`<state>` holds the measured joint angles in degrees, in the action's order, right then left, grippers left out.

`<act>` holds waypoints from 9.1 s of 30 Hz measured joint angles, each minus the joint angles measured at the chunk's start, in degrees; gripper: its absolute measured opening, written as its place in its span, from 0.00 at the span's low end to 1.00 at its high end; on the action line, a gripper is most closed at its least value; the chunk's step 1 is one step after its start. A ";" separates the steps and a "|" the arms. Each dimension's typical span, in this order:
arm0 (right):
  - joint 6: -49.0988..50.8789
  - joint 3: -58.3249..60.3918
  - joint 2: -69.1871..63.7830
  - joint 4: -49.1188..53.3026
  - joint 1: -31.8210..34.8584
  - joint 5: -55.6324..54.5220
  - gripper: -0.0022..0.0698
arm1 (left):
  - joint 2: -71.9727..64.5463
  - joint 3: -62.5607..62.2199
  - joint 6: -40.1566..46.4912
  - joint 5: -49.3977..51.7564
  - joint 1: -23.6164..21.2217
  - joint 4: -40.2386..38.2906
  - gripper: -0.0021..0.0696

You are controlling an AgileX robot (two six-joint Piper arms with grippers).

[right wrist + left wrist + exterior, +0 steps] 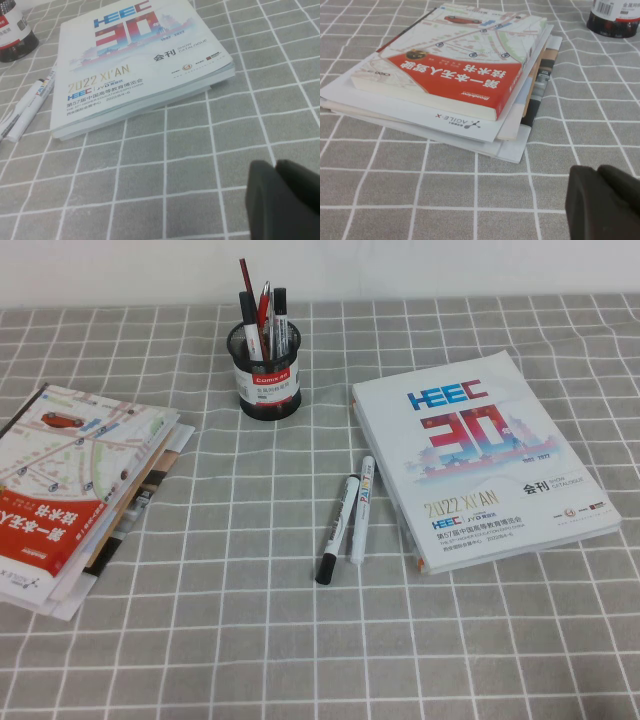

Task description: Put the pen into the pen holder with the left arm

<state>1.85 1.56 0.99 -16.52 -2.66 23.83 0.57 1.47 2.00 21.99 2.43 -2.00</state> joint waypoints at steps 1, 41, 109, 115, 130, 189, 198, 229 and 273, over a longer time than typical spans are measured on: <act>0.00 0.00 0.00 0.00 0.00 0.00 0.01 | 0.00 0.00 0.00 0.00 0.00 0.00 0.03; 0.00 0.00 0.00 0.00 0.00 0.00 0.01 | 0.00 0.00 -26.47 -12.56 0.00 -3.13 0.03; 0.00 0.00 0.00 0.00 0.00 0.00 0.01 | -121.96 -104.25 6.21 41.06 30.94 -6.21 0.03; 0.00 0.00 0.00 0.00 0.00 0.00 0.01 | -126.96 -110.04 5.22 45.18 32.70 -3.17 0.03; 0.00 0.00 0.00 0.00 0.00 0.00 0.01 | -128.79 -110.70 4.97 43.92 31.73 -2.47 0.39; 0.00 0.00 0.00 0.00 0.00 0.00 0.01 | -103.28 -64.98 -12.08 -62.54 17.85 7.18 0.18; 0.00 0.00 0.00 0.00 0.00 0.00 0.01 | -114.03 -76.50 -23.11 -64.19 13.53 17.55 0.18; 0.00 0.00 0.00 0.00 0.00 0.00 0.01 | -125.84 -84.15 -24.43 -63.01 11.53 21.54 0.18; 0.00 0.00 0.00 0.00 0.00 0.00 0.01 | -53.42 -40.96 -49.82 -32.69 11.31 50.01 0.03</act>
<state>1.85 1.56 0.99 -16.52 -2.66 23.83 -52.85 -39.49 -47.82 -10.70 13.75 48.00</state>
